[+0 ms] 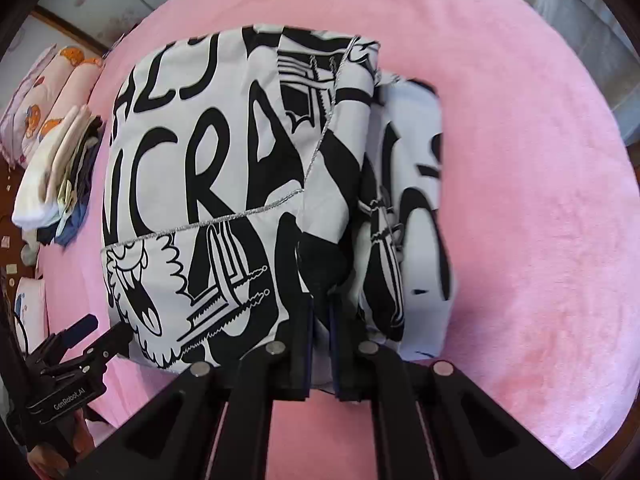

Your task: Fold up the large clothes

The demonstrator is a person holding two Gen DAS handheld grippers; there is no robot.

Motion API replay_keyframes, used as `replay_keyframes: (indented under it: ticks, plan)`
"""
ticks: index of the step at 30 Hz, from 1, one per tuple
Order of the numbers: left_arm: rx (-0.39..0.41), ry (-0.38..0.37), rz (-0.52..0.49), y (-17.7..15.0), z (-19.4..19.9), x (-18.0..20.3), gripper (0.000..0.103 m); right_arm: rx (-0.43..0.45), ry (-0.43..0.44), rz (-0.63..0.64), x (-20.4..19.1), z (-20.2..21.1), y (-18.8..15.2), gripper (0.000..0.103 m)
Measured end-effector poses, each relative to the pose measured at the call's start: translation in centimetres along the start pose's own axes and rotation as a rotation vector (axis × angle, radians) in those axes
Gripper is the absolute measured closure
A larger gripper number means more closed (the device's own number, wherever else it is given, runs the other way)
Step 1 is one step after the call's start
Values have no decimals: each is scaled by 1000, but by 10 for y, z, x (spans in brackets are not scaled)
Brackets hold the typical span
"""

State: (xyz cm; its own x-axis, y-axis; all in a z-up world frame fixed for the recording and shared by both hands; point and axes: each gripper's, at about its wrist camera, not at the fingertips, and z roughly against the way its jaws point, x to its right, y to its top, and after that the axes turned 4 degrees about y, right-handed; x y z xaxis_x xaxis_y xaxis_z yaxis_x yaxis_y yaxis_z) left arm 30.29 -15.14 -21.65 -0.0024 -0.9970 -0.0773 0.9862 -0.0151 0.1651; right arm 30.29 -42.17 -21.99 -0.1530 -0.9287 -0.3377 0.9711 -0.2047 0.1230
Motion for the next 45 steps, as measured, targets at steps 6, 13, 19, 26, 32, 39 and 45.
replay_keyframes:
  ticks: [6,13,19,26,32,39,45]
  plan:
    - [0,-47,-5,4,-1,-10,15,0,-20,-13,11,4,5,98]
    - [-62,-79,8,16,-27,-23,15,6,-86,-9,19,-34,2,98]
    - [-82,-115,49,25,-43,-35,15,15,-128,-30,18,-75,17,95]
    - [-3,-125,35,13,-23,-27,48,108,-121,30,3,-54,2,94]
    - [116,-62,21,0,0,-24,81,353,-104,144,-18,6,-33,94]
    - [224,-194,33,-24,47,-12,95,340,118,229,-30,27,-62,94]
    - [138,-294,-99,-24,18,29,99,345,238,289,-54,-2,-79,103]
